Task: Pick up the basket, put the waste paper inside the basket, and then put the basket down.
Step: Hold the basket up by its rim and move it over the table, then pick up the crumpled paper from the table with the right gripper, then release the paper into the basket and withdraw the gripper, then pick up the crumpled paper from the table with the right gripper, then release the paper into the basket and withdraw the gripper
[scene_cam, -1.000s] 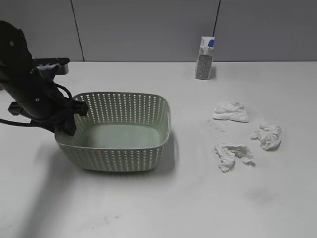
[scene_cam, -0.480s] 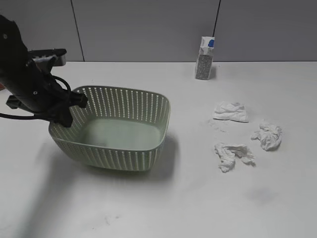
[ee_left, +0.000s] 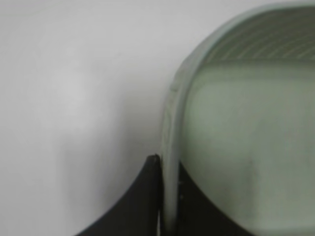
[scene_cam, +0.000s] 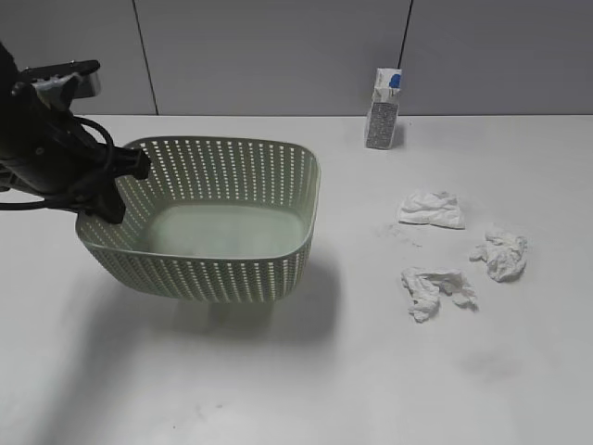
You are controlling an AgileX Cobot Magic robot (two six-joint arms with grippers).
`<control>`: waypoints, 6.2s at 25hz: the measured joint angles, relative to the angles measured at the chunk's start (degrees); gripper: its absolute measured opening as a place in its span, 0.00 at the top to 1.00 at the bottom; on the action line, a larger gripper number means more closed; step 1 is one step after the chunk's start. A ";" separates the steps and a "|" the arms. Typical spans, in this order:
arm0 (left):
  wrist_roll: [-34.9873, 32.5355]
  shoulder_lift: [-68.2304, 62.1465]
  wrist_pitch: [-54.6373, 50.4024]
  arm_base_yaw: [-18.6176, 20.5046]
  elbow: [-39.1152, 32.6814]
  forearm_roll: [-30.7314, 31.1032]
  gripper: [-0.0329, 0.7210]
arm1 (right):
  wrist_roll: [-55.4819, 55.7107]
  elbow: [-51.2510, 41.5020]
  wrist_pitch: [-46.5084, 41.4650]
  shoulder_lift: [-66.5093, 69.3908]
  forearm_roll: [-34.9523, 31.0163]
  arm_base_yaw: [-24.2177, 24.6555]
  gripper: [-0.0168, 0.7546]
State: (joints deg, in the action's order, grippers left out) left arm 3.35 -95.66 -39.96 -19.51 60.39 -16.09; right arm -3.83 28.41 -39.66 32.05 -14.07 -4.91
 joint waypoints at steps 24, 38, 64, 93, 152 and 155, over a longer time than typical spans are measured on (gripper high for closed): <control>0.08 0.03 -0.53 0.00 -0.02 0.19 0.95 | -0.01 29.59 15.80 77.36 7.23 0.00 0.29; 0.08 0.03 -0.53 0.00 -0.02 0.14 0.95 | -0.19 30.37 16.55 80.37 6.74 -0.54 0.86; 0.08 -0.59 -0.96 0.00 -0.02 0.49 0.95 | -14.41 36.39 29.48 60.26 -7.40 -41.20 0.91; 0.08 -0.59 -0.89 0.00 -0.02 0.65 0.95 | -10.33 39.35 24.18 75.36 2.50 -11.44 0.21; 0.08 -0.59 0.67 0.00 -0.02 1.00 0.95 | -12.59 39.48 16.24 60.44 9.64 -37.41 0.22; 0.08 -0.59 0.62 0.00 -0.02 0.98 0.95 | -2.26 39.53 8.09 59.43 17.98 -34.35 0.22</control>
State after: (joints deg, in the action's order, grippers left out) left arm 3.43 -96.25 -39.34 -19.51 60.37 -15.11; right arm -6.09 67.95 -31.57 91.48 3.91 -39.26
